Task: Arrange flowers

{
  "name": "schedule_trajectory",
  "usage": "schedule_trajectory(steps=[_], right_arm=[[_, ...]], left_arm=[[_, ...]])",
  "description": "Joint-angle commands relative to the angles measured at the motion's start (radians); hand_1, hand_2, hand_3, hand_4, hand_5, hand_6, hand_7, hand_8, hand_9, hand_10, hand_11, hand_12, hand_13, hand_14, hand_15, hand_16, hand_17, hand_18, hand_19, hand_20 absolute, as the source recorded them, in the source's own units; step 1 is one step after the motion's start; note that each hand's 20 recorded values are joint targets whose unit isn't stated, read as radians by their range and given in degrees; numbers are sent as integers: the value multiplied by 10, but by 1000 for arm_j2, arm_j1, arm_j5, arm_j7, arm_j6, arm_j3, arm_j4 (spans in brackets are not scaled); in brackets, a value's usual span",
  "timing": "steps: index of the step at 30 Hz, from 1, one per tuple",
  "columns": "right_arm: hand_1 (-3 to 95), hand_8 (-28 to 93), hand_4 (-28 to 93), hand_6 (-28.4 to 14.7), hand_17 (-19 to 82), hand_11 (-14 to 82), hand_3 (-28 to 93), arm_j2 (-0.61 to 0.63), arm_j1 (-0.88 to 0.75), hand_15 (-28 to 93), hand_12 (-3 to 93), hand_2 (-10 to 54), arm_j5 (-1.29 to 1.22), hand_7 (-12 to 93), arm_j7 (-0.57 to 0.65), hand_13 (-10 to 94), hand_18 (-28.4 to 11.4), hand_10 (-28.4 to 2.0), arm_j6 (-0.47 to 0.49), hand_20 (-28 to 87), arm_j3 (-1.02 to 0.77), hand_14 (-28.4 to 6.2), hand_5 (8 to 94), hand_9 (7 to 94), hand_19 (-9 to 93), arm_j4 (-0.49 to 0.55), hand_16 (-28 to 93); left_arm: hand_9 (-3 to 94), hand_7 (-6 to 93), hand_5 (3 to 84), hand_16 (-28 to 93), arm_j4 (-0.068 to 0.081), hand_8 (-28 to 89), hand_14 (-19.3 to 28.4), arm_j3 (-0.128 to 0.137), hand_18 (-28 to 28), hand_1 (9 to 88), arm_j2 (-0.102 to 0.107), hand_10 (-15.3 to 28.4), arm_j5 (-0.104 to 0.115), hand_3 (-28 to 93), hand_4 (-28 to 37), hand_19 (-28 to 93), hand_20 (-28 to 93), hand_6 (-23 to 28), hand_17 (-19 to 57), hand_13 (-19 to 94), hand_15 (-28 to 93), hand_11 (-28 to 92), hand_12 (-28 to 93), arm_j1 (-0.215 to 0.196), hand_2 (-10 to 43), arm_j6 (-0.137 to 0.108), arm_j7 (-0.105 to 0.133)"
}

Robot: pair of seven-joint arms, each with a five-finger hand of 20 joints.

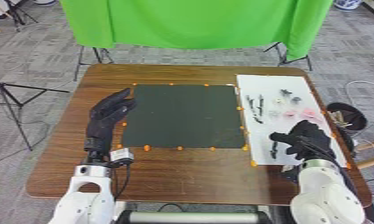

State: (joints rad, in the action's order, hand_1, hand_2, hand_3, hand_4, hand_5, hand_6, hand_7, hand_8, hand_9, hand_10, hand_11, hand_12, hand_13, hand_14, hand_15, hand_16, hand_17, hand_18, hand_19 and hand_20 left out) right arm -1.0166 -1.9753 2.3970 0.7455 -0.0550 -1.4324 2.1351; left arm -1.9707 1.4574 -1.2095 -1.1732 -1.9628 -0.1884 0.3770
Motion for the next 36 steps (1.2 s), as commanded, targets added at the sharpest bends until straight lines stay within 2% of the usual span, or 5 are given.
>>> schedule_trajectory(steps=[1, 20, 24, 28, 36], right_arm=[[363, -56, -171, -49, 639, 276, 598, -9, 4, 428, 243, -95, 9, 192, 6, 918, -100, -138, 23, 332, 22, -51, 746, 872, 886, -12, 290], [404, -53, -120, -54, 699, 269, 628, -38, 15, 437, 234, -95, -46, 196, 73, 937, -68, -135, 139, 292, 91, -40, 778, 904, 862, -46, 266], [482, 161, -85, -63, 717, 262, 576, -42, 6, 459, 229, -95, -56, 165, 91, 937, -61, -134, 151, 285, 91, -37, 791, 914, 845, -54, 224], [564, 213, -12, -64, 736, 241, 473, -47, 9, 486, 282, -95, -60, 154, 96, 937, -52, -122, 153, 304, 98, -32, 809, 927, 831, -79, 203], [584, 234, 21, -57, 755, 249, 552, -51, 12, 523, 321, -95, -84, 176, 111, 937, -46, -103, 168, 328, 107, -25, 815, 937, 827, -124, 192]], left_arm=[[487, 176, 481, -13, -4, -90, 167, -2, 127, 353, -3, 132, -10, 684, -141, 148, 194, 12, 110, 410, 252, 246, 124, -12, -89, 25, -16], [482, 175, 477, -13, -4, -90, 167, 0, 128, 353, -13, 131, -18, 684, -141, 144, 191, 11, 107, 407, 248, 244, 123, -17, -90, 59, -38], [482, 174, 477, -12, -5, -89, 166, 0, 128, 355, -11, 131, -15, 682, -141, 143, 189, 10, 107, 407, 246, 244, 123, -20, -90, 56, -40], [480, 174, 476, -12, -5, -89, 166, 0, 128, 355, -15, 129, -17, 683, -141, 143, 189, 10, 106, 406, 245, 243, 123, -19, -90, 62, -41], [479, 173, 473, -11, -2, -88, 166, -6, 128, 355, -25, 128, -21, 682, -140, 142, 187, 11, 105, 405, 245, 244, 123, -15, -89, 79, -48]])
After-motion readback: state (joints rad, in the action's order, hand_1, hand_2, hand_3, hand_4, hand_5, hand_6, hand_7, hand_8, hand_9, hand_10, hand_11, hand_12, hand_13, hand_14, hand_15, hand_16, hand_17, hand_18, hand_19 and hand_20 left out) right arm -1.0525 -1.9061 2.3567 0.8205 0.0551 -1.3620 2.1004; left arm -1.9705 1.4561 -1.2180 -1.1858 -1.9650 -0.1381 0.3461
